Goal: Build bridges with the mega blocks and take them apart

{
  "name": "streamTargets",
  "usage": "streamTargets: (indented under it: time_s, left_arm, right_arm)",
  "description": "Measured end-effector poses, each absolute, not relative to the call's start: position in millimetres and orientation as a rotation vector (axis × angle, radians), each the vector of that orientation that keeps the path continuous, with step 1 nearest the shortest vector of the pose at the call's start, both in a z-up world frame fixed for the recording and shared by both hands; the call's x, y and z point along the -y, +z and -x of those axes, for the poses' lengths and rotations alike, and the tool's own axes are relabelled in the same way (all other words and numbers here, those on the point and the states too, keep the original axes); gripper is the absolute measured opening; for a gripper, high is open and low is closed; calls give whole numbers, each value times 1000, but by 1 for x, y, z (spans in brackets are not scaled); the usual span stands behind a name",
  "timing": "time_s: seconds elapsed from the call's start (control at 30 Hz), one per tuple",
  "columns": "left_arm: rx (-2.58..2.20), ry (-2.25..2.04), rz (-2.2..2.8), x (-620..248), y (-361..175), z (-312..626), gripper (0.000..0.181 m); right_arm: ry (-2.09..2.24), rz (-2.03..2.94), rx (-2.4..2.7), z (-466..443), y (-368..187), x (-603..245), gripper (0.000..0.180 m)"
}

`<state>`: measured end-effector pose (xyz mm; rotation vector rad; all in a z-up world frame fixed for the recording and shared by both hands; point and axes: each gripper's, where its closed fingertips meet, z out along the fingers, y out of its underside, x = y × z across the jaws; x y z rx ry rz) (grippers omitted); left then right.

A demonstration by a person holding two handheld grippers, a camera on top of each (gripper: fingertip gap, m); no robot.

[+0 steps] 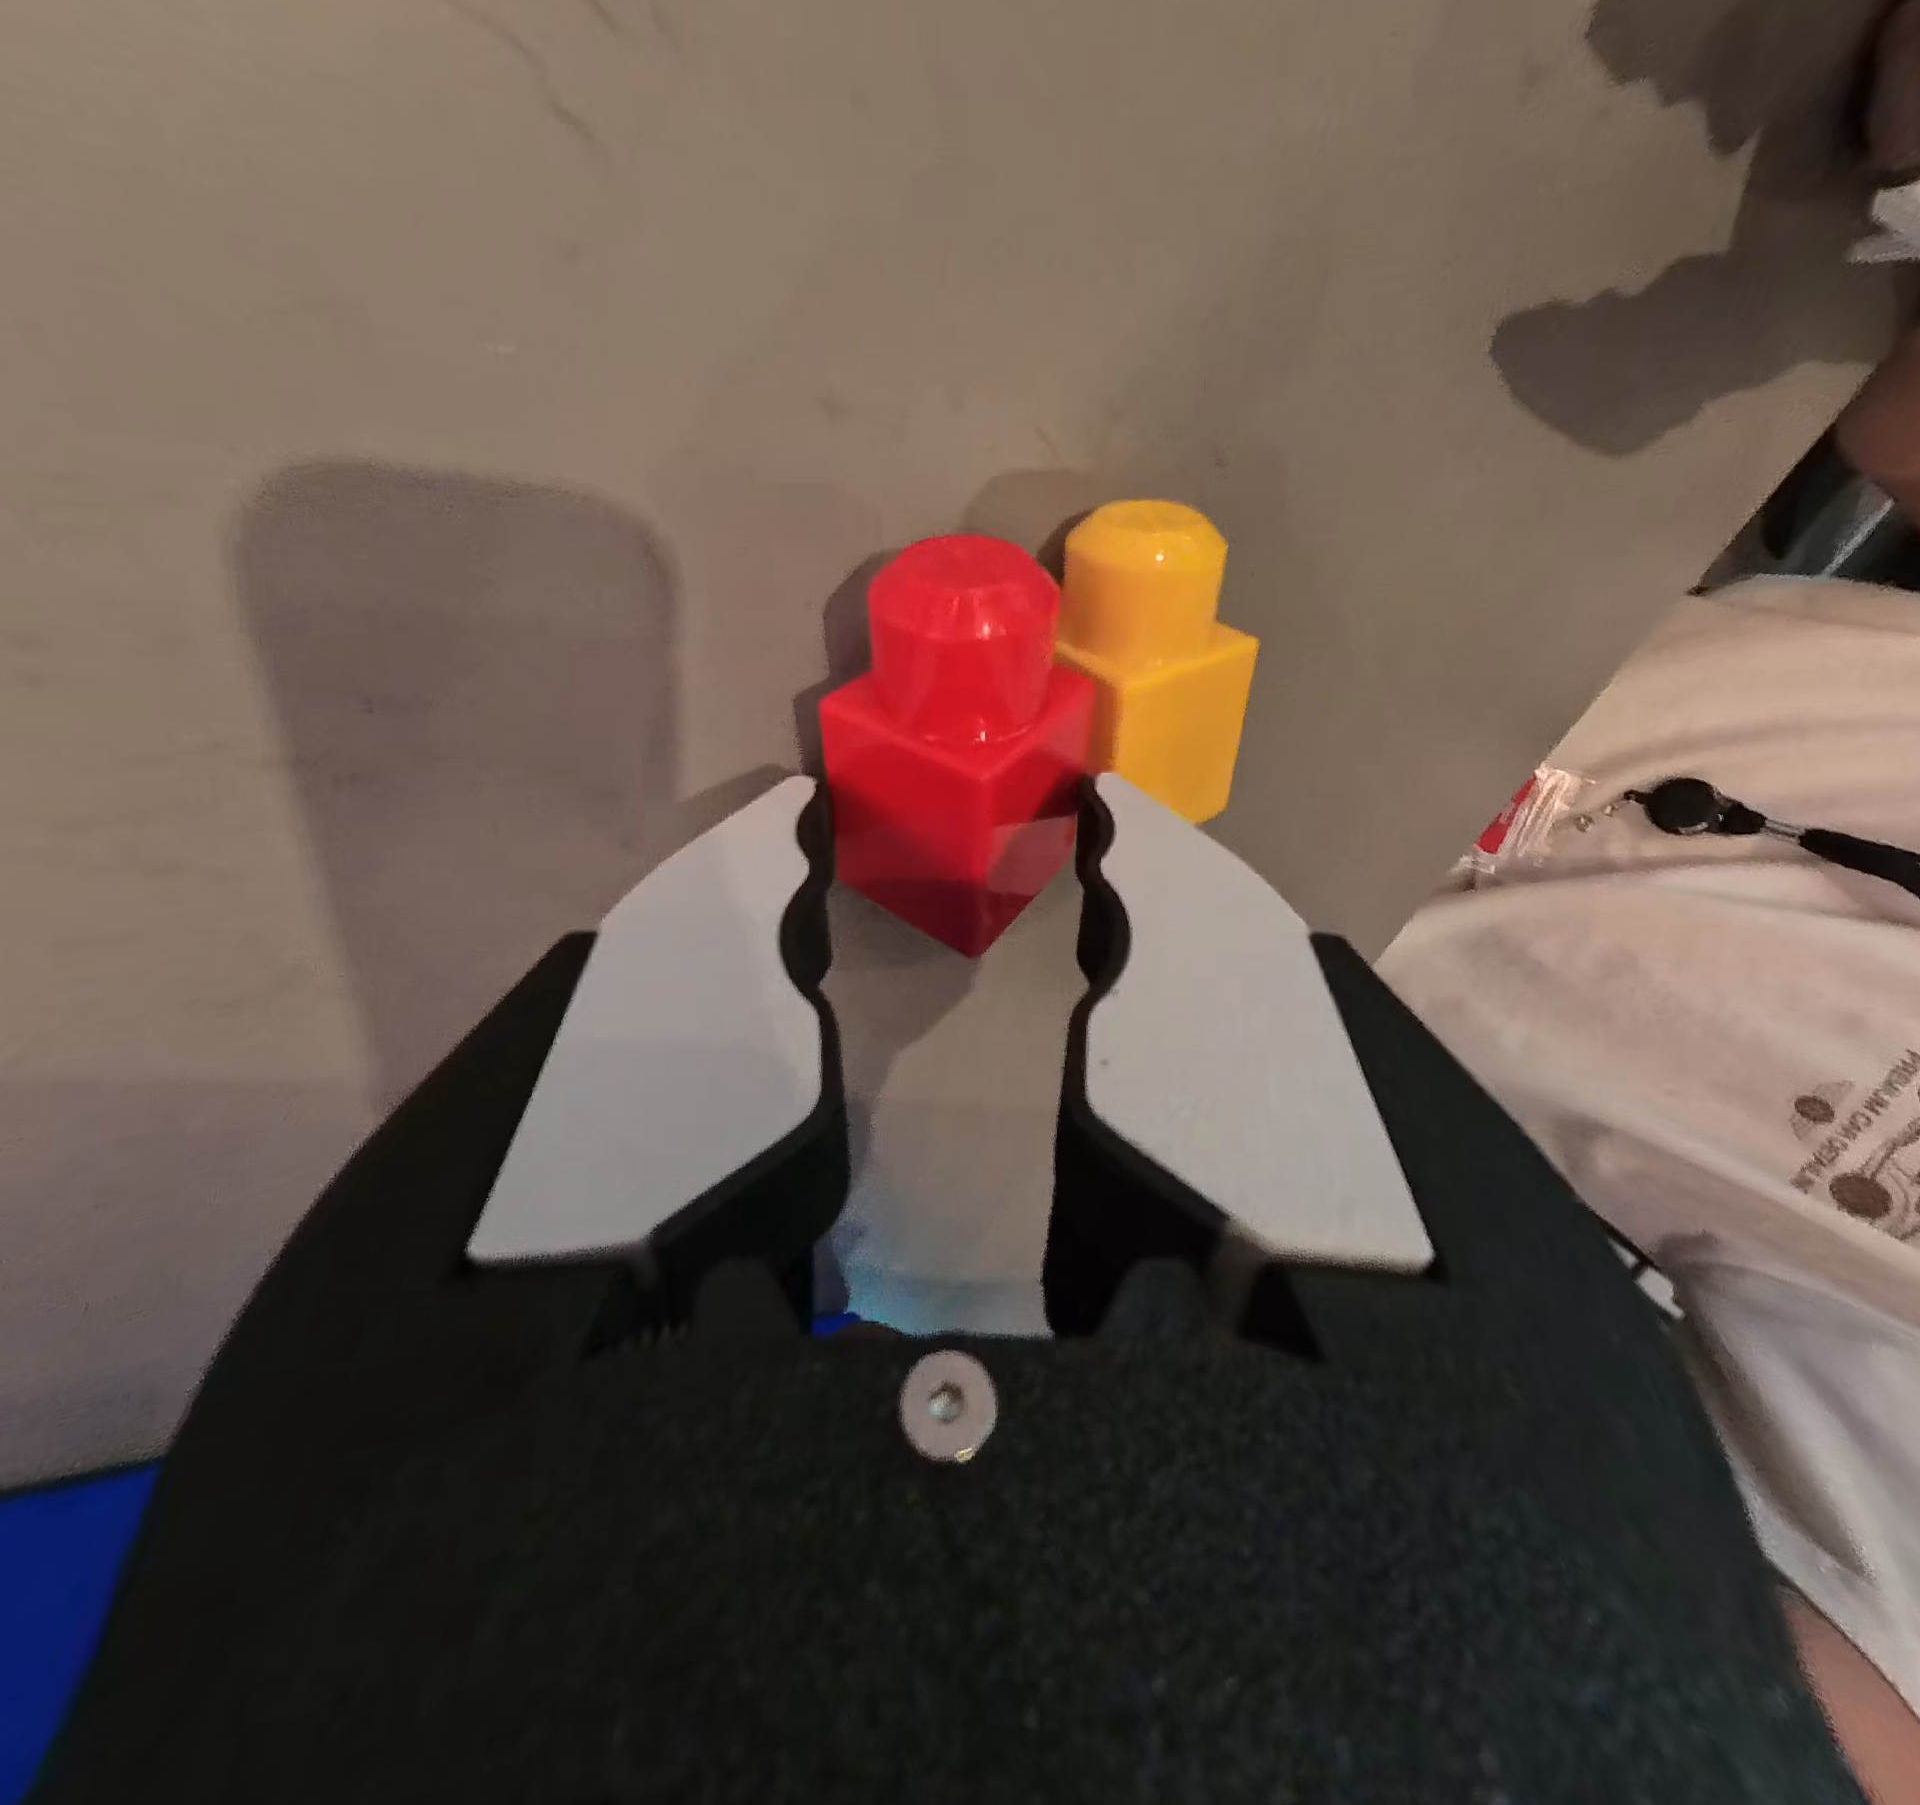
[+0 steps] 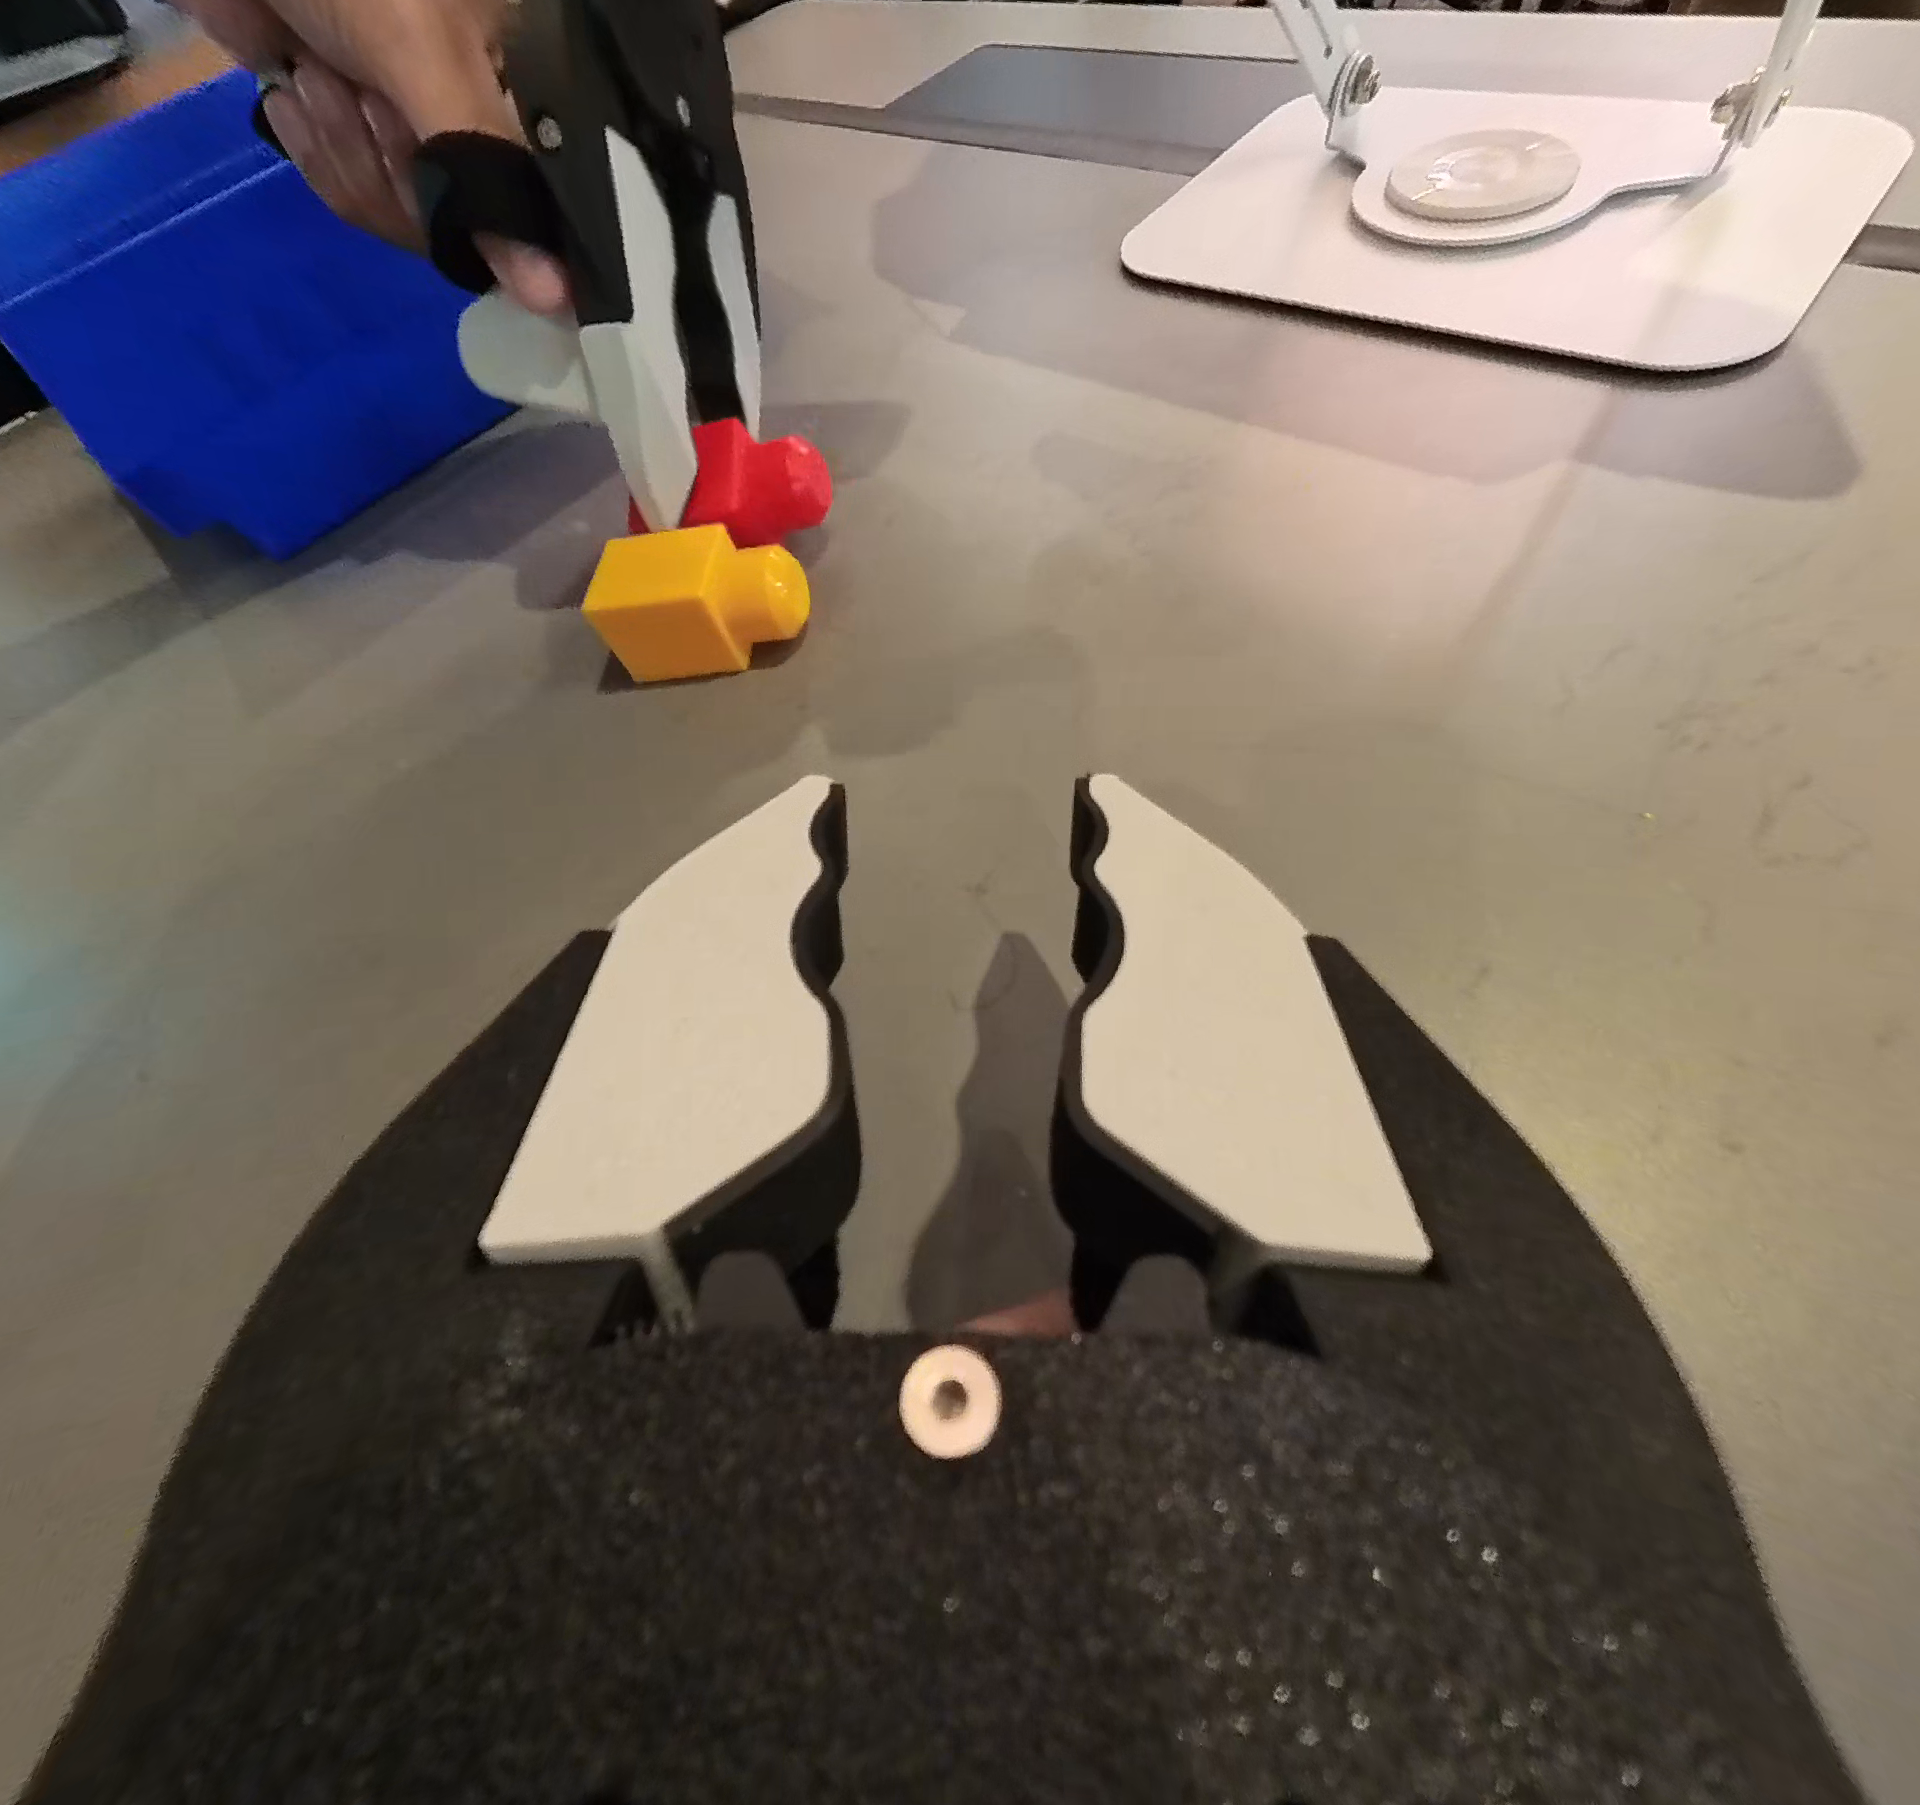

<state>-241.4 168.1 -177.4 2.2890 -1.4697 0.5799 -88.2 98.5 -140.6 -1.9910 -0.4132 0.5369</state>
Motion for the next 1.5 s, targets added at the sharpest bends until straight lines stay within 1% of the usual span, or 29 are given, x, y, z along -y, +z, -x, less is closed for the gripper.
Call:
streamTargets:
  time_s: [0.27,0.4,0.5,0.6,0.7,0.73,0.8,0.9,0.97,1.03,1.13,1.37,1.5]
  left_arm:
    - [1434,665,-2268,-163,-173,240,45]
    - [1393,708,-2263,-155,-171,242,48]
    - [1401,657,-2270,-150,-173,253,54]
    - [1432,617,-2342,-159,-164,261,56]
    - [1506,671,-2472,-171,-126,260,54]
    - [1574,628,-2547,-177,-111,264,54]
    - [1730,471,-2758,-187,-79,276,53]
    - [1830,218,-3173,-191,-27,306,55]
    - [1772,3,-3507,-189,4,338,54]
    - [1655,-201,-3717,-173,17,373,55]
    - [1421,-350,-3911,-146,11,418,55]
    - [837,-219,-4112,-95,-62,482,56]
    - [748,-128,-4083,-87,-90,495,58]
  right_arm:
    - [530,1994,421,89,-141,-98,41]
    - [537,1993,417,89,-141,-98,41]
    - [525,1996,429,90,-142,-98,41]
    - [515,1994,437,90,-142,-98,41]
    - [515,1986,432,89,-140,-98,41]
    - [515,1984,430,89,-140,-98,41]
    - [512,1978,429,89,-139,-97,41]
    - [498,1975,437,89,-139,-97,41]
    - [490,1978,446,90,-140,-97,41]
    - [483,1978,451,91,-140,-97,41]
    - [481,1977,452,91,-140,-97,41]
    - [461,1974,465,92,-140,-96,41]
    - [478,1989,459,91,-142,-97,41]
